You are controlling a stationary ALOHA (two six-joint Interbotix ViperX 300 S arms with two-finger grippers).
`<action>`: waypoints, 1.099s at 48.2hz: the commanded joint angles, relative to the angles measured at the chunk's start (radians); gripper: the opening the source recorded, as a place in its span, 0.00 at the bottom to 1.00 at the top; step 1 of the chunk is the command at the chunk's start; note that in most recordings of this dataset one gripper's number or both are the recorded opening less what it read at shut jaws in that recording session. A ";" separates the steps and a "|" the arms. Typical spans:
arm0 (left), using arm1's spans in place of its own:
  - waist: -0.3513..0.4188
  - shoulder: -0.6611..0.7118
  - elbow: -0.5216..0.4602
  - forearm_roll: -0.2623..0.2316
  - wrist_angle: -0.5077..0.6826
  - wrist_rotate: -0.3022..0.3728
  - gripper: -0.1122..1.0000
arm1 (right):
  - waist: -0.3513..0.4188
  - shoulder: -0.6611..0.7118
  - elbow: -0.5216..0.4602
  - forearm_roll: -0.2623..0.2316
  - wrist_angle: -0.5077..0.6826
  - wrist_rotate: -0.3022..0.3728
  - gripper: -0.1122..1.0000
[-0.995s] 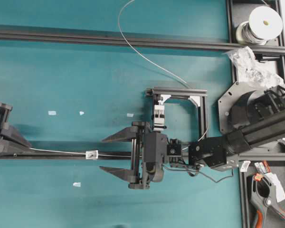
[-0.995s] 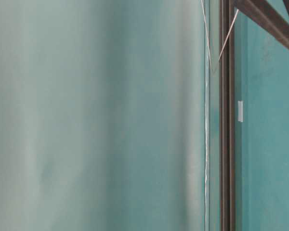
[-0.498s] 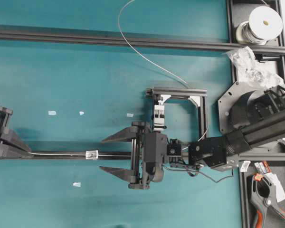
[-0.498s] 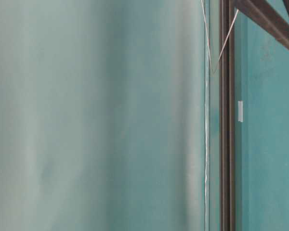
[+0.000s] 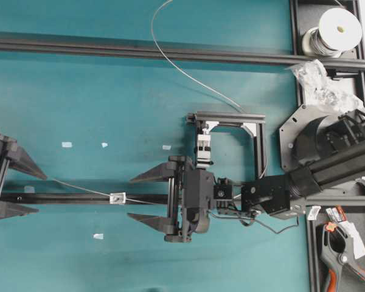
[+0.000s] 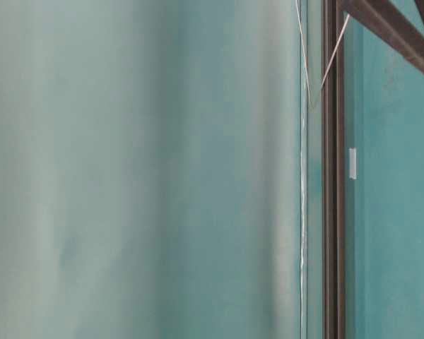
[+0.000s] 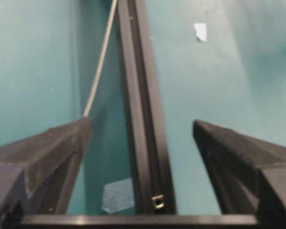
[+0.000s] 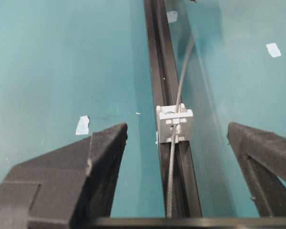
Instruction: Insert the wire through the hole in the metal fitting.
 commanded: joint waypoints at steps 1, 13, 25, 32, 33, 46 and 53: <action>0.009 -0.015 -0.011 0.002 -0.005 0.002 0.86 | 0.002 -0.029 -0.015 -0.003 -0.005 -0.002 0.96; 0.043 -0.040 -0.014 0.003 -0.011 0.011 0.91 | 0.002 -0.041 -0.003 -0.003 -0.021 -0.008 0.96; 0.071 -0.063 -0.003 0.003 -0.044 0.026 0.91 | 0.000 -0.084 0.041 -0.002 -0.075 -0.021 0.96; 0.080 -0.072 0.006 0.003 -0.074 0.058 0.91 | -0.008 -0.098 0.080 0.000 -0.123 -0.021 0.96; 0.083 -0.072 0.008 0.003 -0.077 0.060 0.91 | -0.009 -0.100 0.084 0.000 -0.124 -0.021 0.96; 0.114 -0.078 0.015 0.003 -0.089 0.064 0.91 | -0.023 -0.127 0.124 0.000 -0.130 -0.026 0.96; 0.126 -0.103 0.028 0.003 -0.089 0.064 0.91 | -0.026 -0.155 0.153 0.000 -0.144 -0.026 0.96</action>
